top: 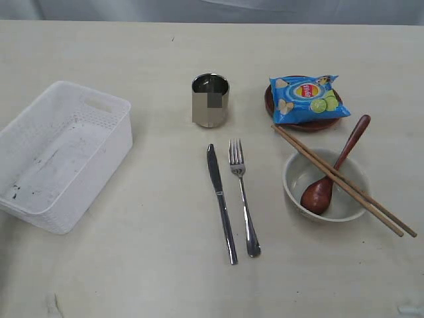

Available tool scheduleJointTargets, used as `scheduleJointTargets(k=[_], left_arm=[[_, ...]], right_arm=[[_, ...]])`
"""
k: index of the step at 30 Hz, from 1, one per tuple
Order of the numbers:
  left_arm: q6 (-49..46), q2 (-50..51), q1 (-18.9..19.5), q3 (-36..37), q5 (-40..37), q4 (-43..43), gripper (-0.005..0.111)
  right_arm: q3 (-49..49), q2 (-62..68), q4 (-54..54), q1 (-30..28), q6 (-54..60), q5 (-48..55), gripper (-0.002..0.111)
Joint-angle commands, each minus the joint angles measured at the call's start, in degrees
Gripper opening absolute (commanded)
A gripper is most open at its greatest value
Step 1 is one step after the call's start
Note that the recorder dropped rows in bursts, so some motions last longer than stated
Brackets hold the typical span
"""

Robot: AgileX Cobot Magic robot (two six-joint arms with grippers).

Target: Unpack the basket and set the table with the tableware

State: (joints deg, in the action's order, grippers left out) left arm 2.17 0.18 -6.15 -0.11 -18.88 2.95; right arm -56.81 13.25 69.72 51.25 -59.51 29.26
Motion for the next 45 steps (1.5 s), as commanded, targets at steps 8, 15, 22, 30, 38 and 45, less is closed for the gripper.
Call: scheduleJointTargets(k=[8, 15, 22, 30, 38, 45], left_arm=[[-0.1, -0.2, -0.4, 0.1, 0.6, -0.1, 0.0], [-0.1, -0.2, -0.4, 0.1, 0.6, -0.1, 0.0], [-0.1, -0.2, -0.4, 0.1, 0.6, -0.1, 0.0], [-0.1, -0.2, -0.4, 0.1, 0.6, -0.1, 0.0], [-0.1, -0.2, -0.4, 0.1, 0.6, -0.1, 0.0], [-0.1, -0.2, -0.4, 0.1, 0.6, -0.1, 0.0]], right_arm=[[6.9, -0.5, -33.0, -19.4, -0.1, -0.3, -0.001], [10.8, -0.5, -61.7, -33.5, -0.1, -0.1, -0.001], [13.2, -0.5, -78.2, -41.6, -0.1, -0.7, -0.001], [22.0, -5.7, -69.0, -42.5, 9.4, -10.4, -0.001], [36.5, -13.3, -68.6, -42.5, 42.6, -23.8, -0.001], [46.8, -13.3, -68.3, -42.5, 68.1, -23.8, -0.001]])
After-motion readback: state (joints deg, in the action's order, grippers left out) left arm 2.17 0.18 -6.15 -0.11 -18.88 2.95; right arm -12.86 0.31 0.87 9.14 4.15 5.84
